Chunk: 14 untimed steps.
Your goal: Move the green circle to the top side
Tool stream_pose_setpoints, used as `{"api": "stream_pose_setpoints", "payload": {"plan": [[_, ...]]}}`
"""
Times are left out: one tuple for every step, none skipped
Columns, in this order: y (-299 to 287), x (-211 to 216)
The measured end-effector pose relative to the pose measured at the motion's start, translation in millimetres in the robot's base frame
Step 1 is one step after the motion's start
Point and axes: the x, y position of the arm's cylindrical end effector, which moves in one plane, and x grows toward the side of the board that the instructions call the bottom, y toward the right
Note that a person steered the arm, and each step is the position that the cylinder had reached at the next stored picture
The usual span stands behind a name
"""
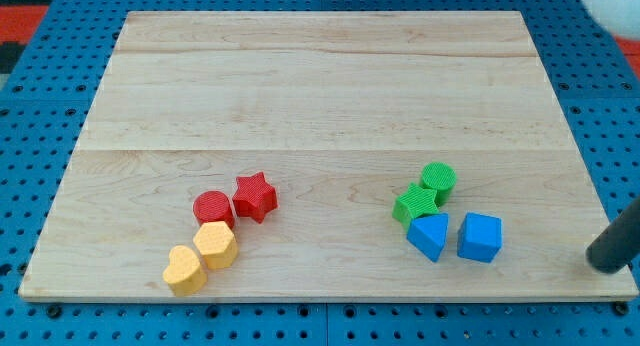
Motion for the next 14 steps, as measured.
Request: {"api": "stream_pose_setpoints", "payload": {"plan": [[-52,-1],[-113,-36],[-144,-81],[-161,-125],[-185,-143],[-146,-130],[-121,-123],[-110,-164],[-105,-234],[-91,-305],[-48,-275],[-30,-254],[-101,-234],[-172,-230]]}}
